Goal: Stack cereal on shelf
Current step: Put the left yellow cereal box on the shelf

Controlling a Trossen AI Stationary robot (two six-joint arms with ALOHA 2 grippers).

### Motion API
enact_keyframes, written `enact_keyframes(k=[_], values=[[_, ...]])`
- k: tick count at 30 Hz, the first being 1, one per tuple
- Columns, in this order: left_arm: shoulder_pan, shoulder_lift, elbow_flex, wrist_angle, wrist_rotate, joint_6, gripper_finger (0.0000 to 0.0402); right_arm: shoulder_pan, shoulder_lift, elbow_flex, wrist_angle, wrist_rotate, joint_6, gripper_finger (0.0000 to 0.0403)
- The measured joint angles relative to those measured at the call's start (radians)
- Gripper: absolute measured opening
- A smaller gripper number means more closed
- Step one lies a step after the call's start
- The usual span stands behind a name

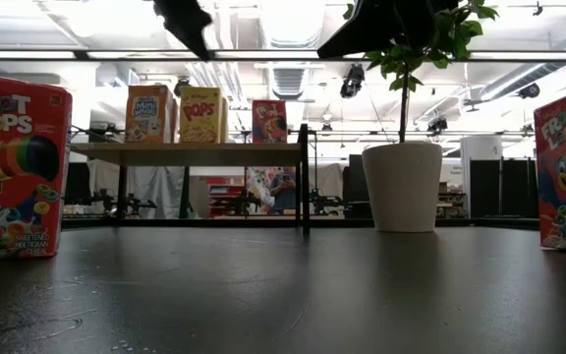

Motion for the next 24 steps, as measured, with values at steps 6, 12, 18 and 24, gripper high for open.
enact_keyframes(k=[6,12,18,24], values=[[0.012,-0.049,0.051,-0.179,0.06,0.175,0.0001,0.0,0.0,0.0,0.0,0.0,0.0,0.0009],[0.073,-0.067,0.044,-0.194,0.214,0.221,0.0001,0.0,0.0,0.0,0.0,0.0,-0.001,0.0009],[0.147,-0.061,0.04,-0.198,0.235,0.266,0.0001,0.0,0.0,0.0,0.0,0.0,-0.008,0.0009],[0.219,-0.059,0.038,-0.215,0.263,0.269,0.0001,0.0,0.0,0.0,0.0,0.0,-0.011,0.0009]])
